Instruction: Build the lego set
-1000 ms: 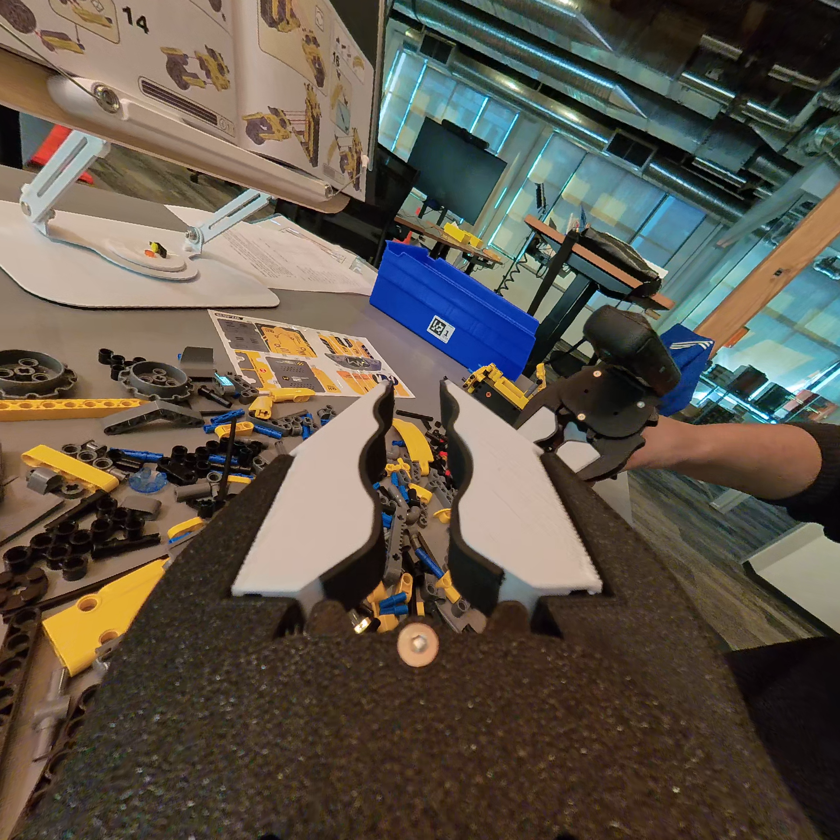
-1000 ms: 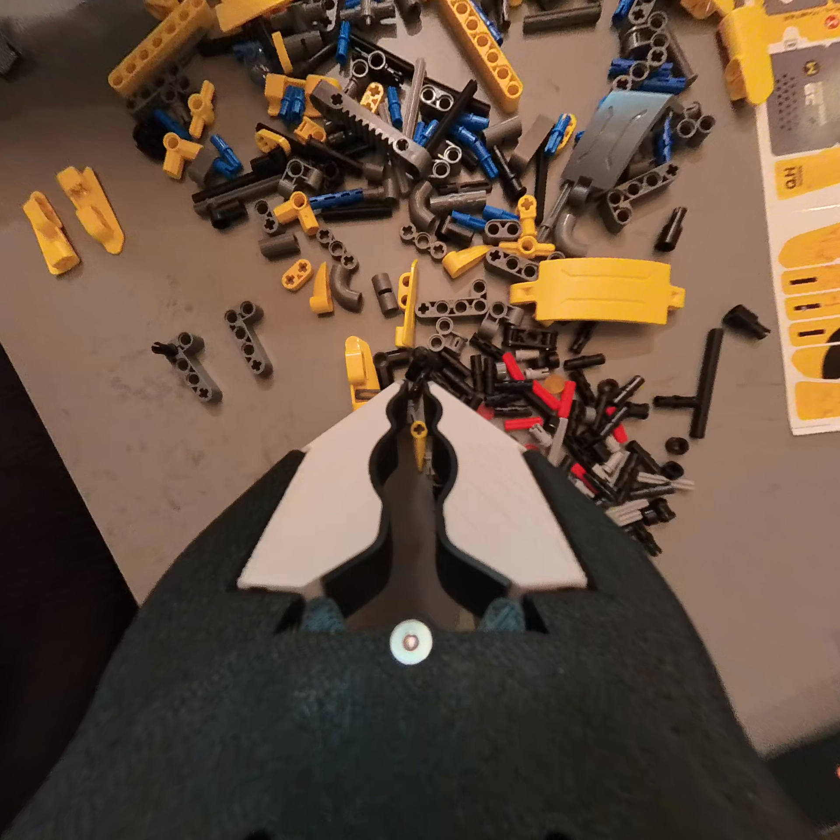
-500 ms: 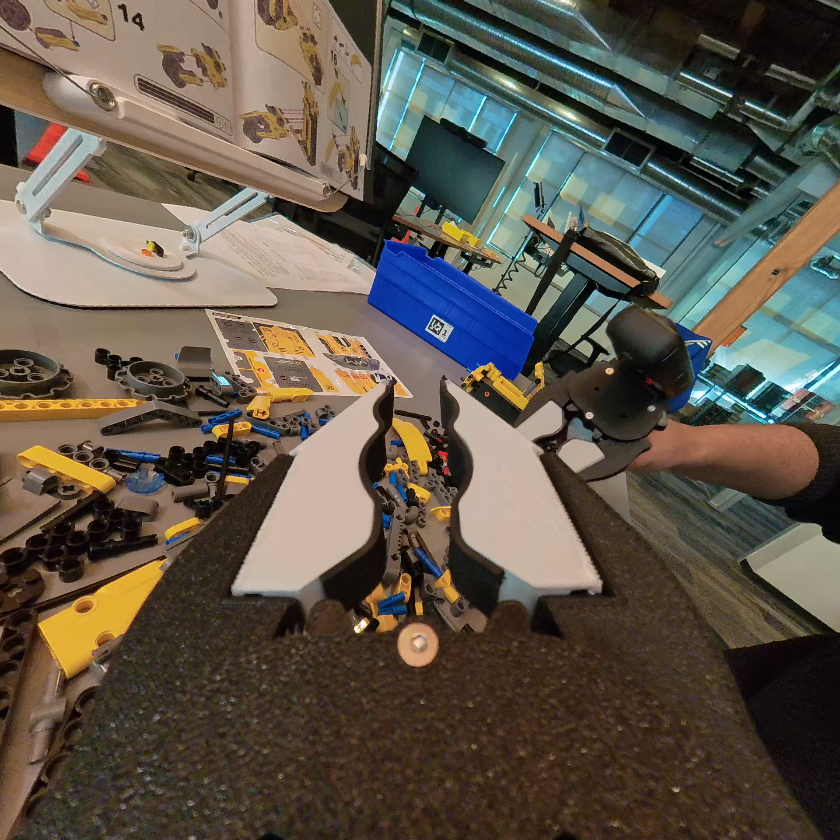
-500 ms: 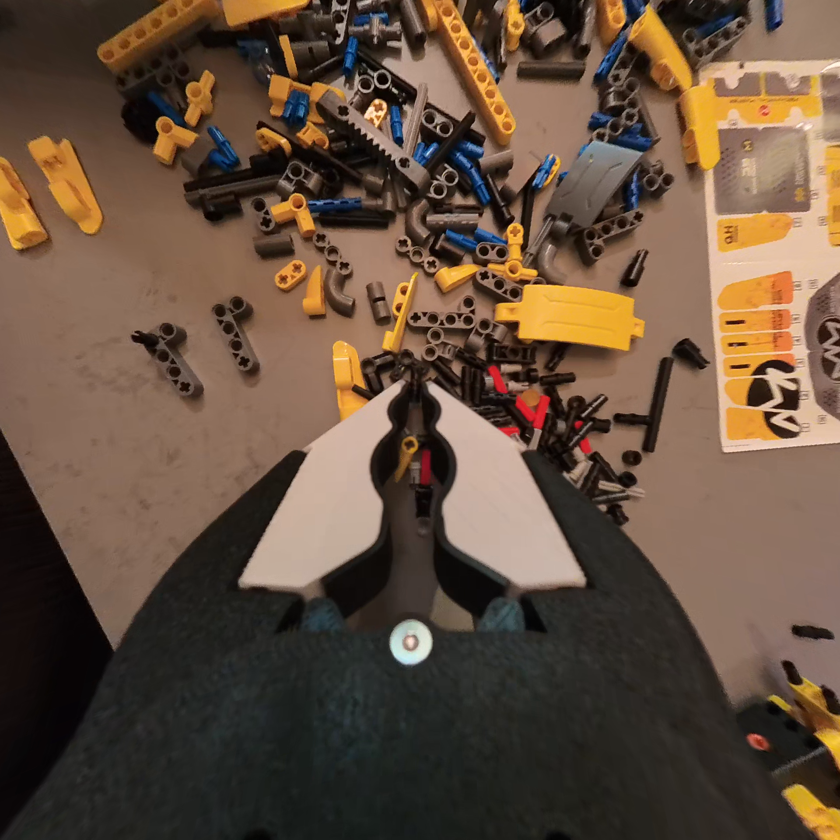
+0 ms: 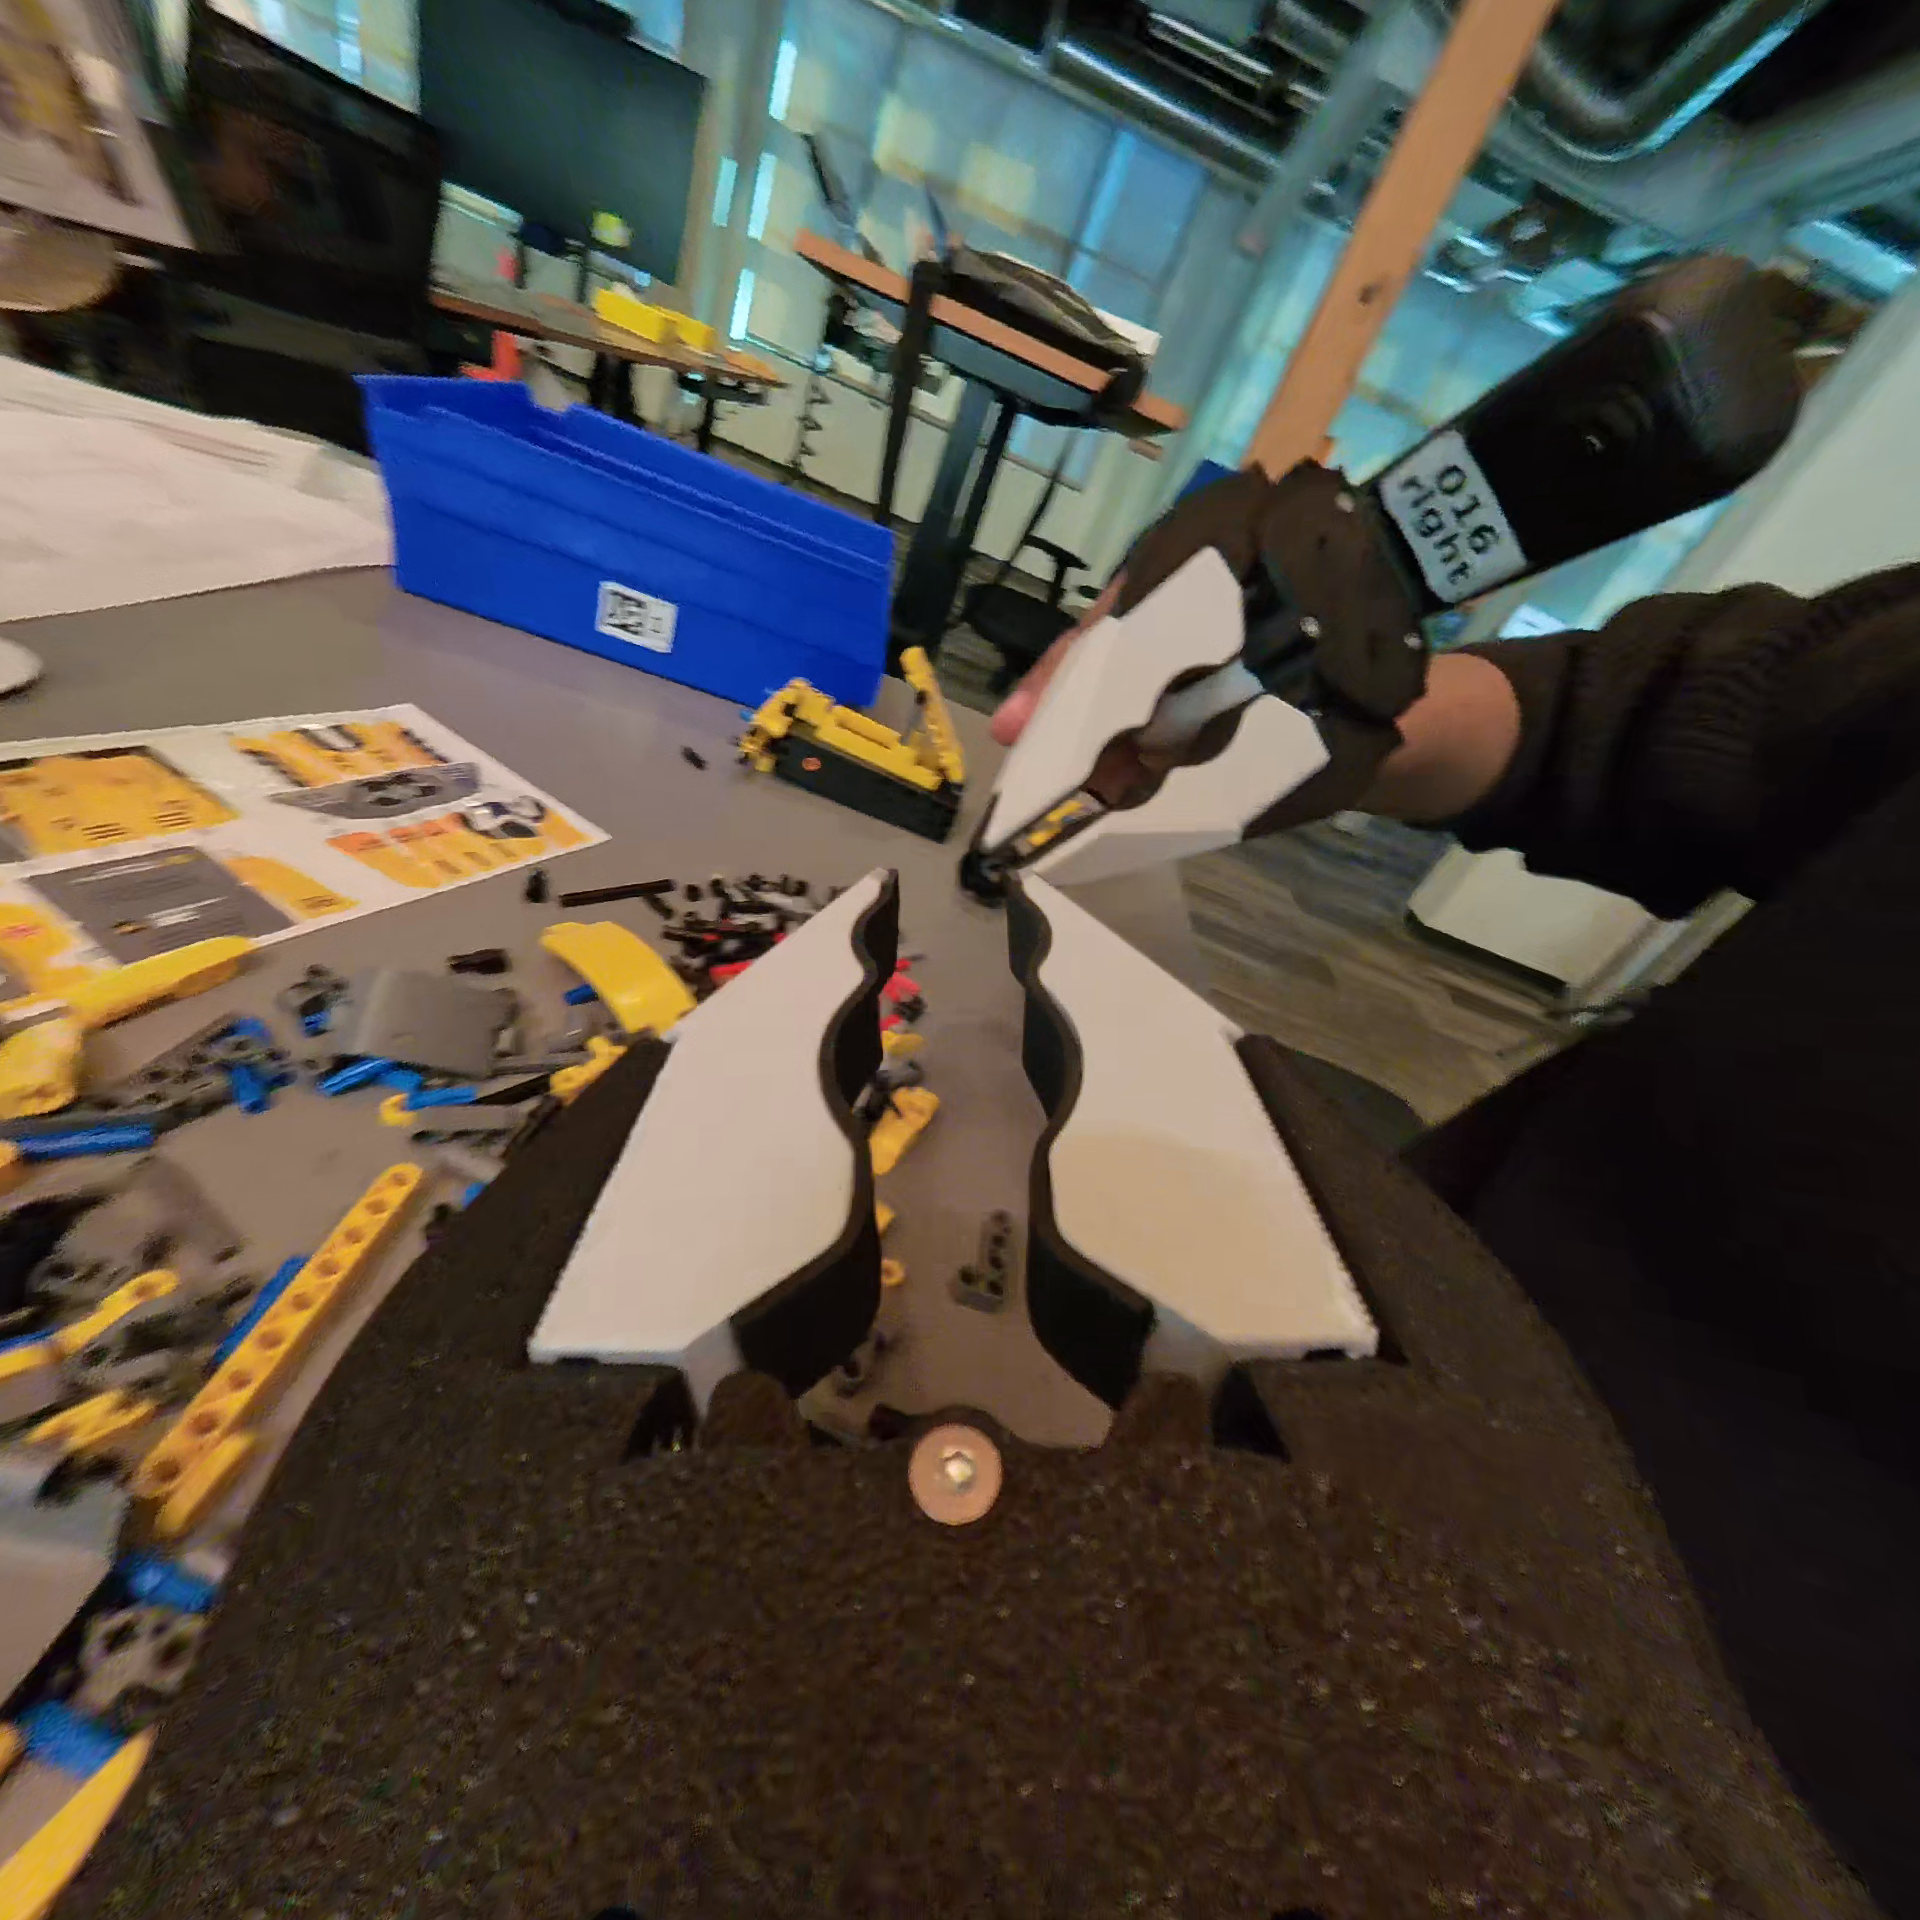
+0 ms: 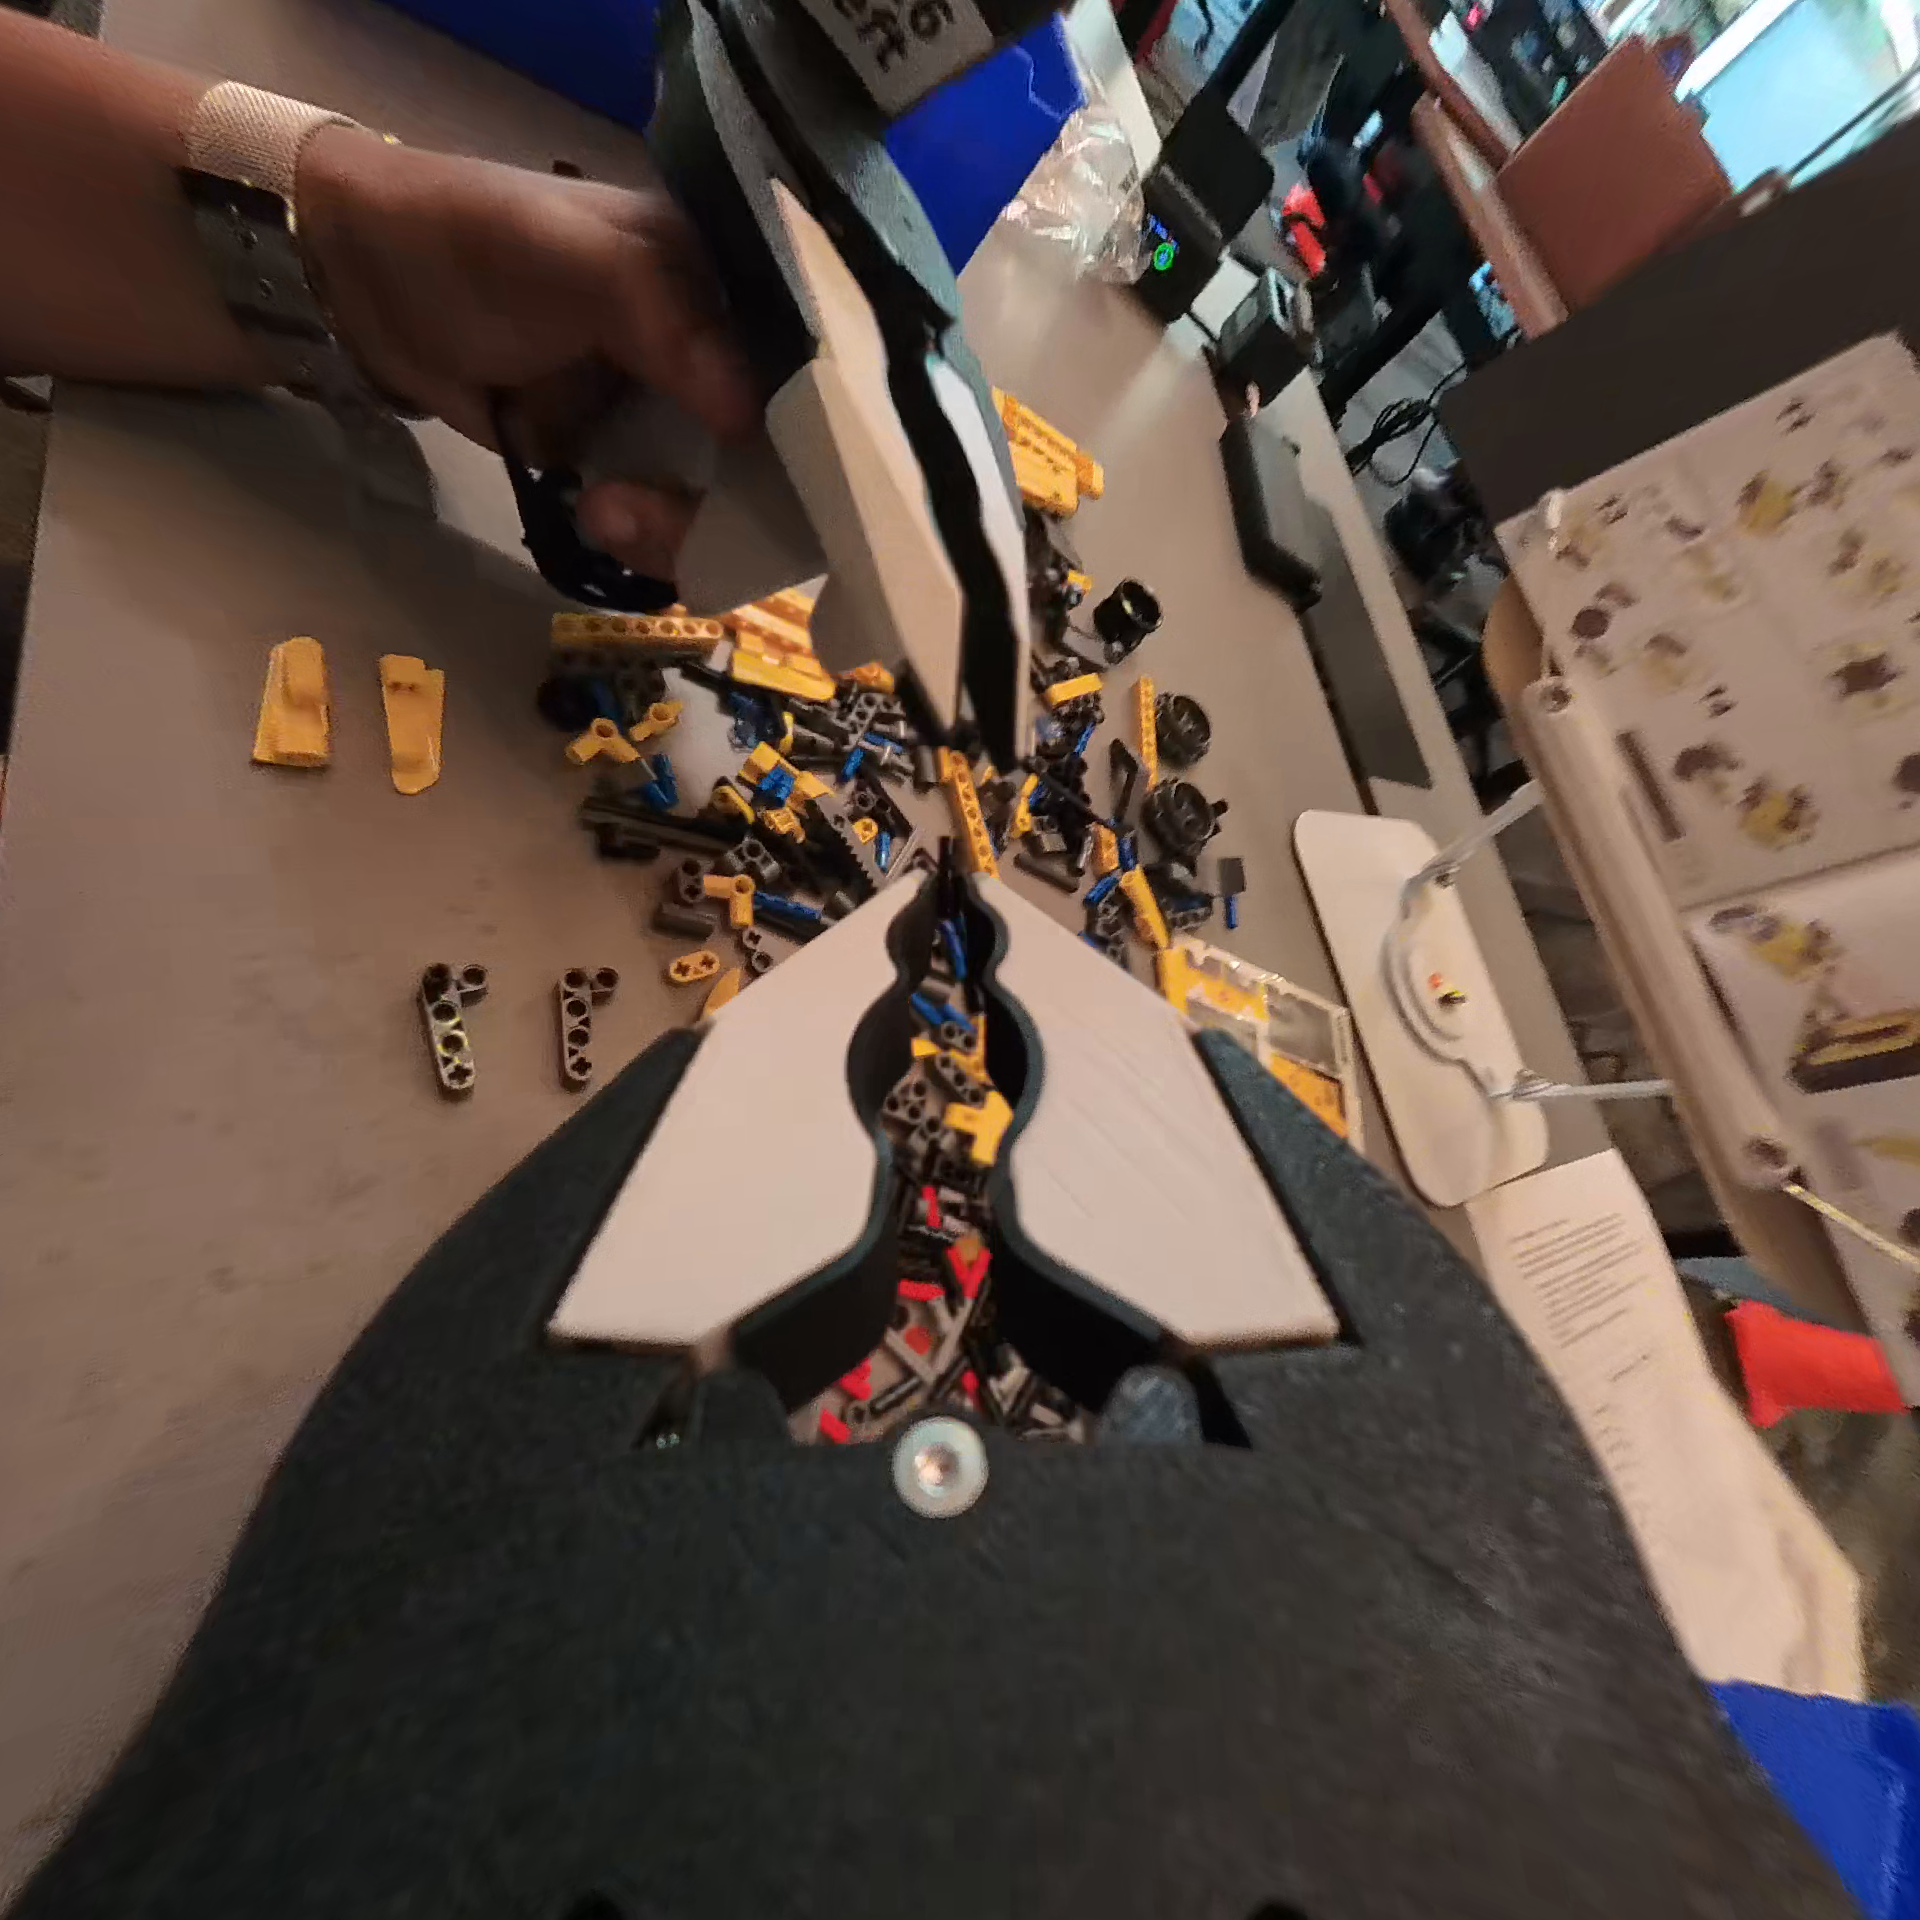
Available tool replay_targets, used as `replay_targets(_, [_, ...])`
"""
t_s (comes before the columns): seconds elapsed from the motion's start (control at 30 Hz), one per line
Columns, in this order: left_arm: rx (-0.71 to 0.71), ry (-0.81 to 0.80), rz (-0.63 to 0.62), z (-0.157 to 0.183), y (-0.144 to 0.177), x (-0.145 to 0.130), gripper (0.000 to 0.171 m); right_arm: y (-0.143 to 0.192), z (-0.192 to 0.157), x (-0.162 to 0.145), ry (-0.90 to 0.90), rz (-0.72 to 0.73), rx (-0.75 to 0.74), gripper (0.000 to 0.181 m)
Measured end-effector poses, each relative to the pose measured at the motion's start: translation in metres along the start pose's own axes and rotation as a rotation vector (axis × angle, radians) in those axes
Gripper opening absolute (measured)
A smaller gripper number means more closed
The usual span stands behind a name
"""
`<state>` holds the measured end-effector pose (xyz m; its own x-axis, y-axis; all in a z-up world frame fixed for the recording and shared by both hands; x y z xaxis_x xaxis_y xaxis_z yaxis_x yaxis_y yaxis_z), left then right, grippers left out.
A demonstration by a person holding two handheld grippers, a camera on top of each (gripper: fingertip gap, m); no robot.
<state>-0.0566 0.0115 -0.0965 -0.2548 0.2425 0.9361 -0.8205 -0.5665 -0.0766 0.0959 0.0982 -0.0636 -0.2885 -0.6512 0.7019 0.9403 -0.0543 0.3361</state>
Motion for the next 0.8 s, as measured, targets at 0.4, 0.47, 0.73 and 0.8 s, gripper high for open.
replay_targets(0.4, [-0.172, 0.067, 0.014, 0.008, -0.007, -0.002, 0.020, 0.007, -0.011, 0.022, 0.195, 0.069, -0.040, 0.005])
replay_targets(0.47, [-0.178, 0.071, 0.016, 0.008, -0.008, -0.001, 0.020, 0.007, -0.013, 0.024, 0.222, 0.078, -0.046, 0.005])
replay_targets(0.73, [-0.239, 0.088, 0.047, 0.012, -0.006, 0.002, 0.004, 0.010, -0.014, 0.029, 0.270, 0.125, -0.083, 0.004])
replay_targets(0.8, [-0.272, 0.105, 0.067, 0.013, -0.005, 0.003, 0.004, 0.011, -0.014, 0.031, 0.273, 0.154, -0.090, 0.004])
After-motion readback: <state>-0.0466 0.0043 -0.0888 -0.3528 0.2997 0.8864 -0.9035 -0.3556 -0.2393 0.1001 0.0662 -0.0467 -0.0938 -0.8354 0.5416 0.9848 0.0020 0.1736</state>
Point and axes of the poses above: each gripper's, where its closed fingertips meet, y back along the fingers, x out of its top, z = x × y across the jaws, the point moved 9 cm from there along y, back along the fingers, and after that the axes turned 14 degrees about -x, right-handed, at the moved point
